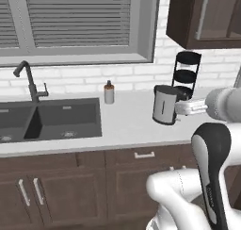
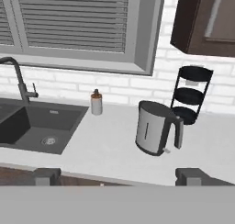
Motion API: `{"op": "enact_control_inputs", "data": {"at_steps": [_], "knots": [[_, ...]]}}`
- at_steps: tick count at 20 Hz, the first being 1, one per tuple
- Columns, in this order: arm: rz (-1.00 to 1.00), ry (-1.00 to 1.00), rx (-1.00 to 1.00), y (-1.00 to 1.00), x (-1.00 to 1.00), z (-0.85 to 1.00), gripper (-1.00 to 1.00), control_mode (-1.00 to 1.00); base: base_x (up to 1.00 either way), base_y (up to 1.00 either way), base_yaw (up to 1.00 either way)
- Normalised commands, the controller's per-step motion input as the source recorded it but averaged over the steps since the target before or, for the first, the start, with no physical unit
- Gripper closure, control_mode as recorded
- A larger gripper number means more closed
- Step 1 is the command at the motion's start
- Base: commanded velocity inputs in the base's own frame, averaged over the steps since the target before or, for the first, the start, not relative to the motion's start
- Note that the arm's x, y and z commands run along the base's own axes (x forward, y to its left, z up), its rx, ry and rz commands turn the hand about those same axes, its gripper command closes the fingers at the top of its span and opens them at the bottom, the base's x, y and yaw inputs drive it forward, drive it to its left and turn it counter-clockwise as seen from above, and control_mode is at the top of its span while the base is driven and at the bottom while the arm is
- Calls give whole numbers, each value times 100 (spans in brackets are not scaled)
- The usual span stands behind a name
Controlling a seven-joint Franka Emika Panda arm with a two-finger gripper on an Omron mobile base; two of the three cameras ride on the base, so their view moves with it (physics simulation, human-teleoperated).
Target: Navigate to the fridge.
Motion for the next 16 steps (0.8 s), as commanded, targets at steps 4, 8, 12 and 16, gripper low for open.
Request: {"op": "enact_control_inputs", "data": {"at_steps": [4, 8, 12, 16], "knots": [[0, 0, 0, 0, 0, 0, -100, 100, 0, 82, 61], [0, 0, 0, 0, 0, 0, -100, 100, 0, 35, 82], [0, 0, 0, 0, 0, 0, -100, 100, 0, 14, 90], [0, 0, 0, 0, 0, 0, -100, 100, 0, 9, 90]]}}
